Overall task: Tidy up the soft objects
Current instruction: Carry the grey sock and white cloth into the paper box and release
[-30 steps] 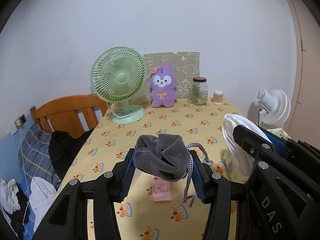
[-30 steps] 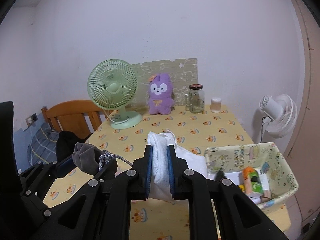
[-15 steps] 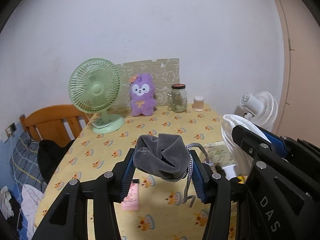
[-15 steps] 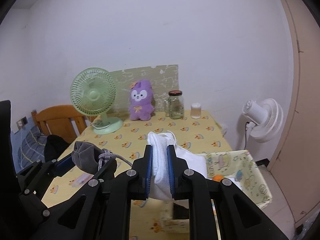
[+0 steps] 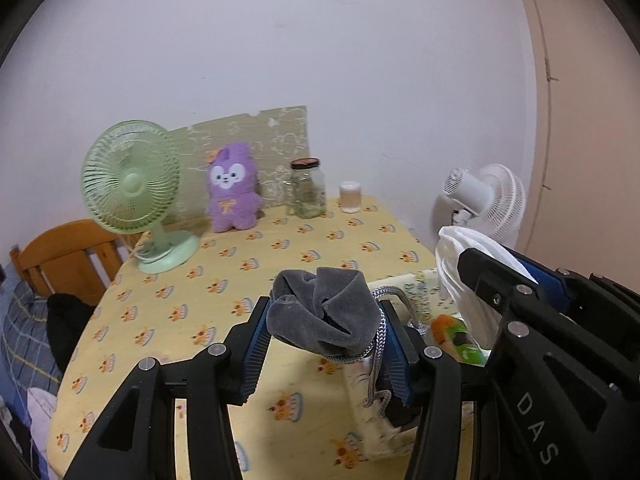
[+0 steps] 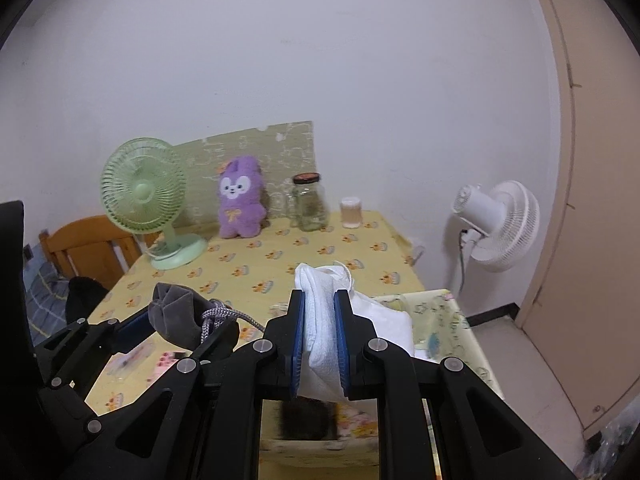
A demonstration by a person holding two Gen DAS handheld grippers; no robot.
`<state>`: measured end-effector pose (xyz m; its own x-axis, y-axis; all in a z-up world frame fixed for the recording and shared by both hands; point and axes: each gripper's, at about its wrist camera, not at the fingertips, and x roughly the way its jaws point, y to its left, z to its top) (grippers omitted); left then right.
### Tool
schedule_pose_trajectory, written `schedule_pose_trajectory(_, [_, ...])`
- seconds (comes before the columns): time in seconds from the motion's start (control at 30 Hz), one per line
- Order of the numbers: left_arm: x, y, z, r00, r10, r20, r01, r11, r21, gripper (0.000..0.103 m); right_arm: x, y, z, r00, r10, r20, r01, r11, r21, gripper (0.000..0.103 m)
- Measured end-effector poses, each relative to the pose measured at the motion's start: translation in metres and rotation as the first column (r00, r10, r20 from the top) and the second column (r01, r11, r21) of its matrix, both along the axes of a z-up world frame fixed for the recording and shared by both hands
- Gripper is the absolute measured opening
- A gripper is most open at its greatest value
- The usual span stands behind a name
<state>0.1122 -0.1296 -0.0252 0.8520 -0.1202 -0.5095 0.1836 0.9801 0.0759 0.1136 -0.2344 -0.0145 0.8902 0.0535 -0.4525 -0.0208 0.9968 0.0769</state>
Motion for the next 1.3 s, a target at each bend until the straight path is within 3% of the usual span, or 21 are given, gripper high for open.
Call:
schedule_pose_trajectory(0.53, [0.026,-0.056,-0.025,0.989,-0.121,-0.082,0.124,0.992,0.022,0.053,0.015,-0.055,-0.027,0.993,-0.094,-0.074,0.096,0.995,0.014,0.017])
schedule_pose_trajectory(0.73, [0.033,-0.065,-0.033,0.984,-0.144,-0.102,0.148,0.989,0.029,0.054,0.022,-0.066,-0.038,0.991,-0.087,-0.105,0.094,0.994,0.064,0.017])
schedule_pose_trajectory(0.87, [0.041,-0.067,-0.039,0.977,-0.157,-0.143,0.163,0.986,0.031,0.057,0.024,-0.066,-0.042,0.991,-0.081,-0.11,0.089,0.993,0.074,0.017])
schedule_pose_trajectory(1.1, [0.04,-0.062,-0.04,0.977,-0.144,-0.155,0.154,0.987,0.052,0.082,0.03,-0.061,-0.044,0.991,-0.064,-0.121,0.073,0.995,0.067,0.017])
schedule_pose_trajectory(1.3, [0.041,-0.057,-0.039,0.979,-0.132,-0.154,0.143,0.988,0.06,0.087,0.039,-0.057,-0.046,0.99,-0.055,-0.127,0.063,0.996,0.067,0.017])
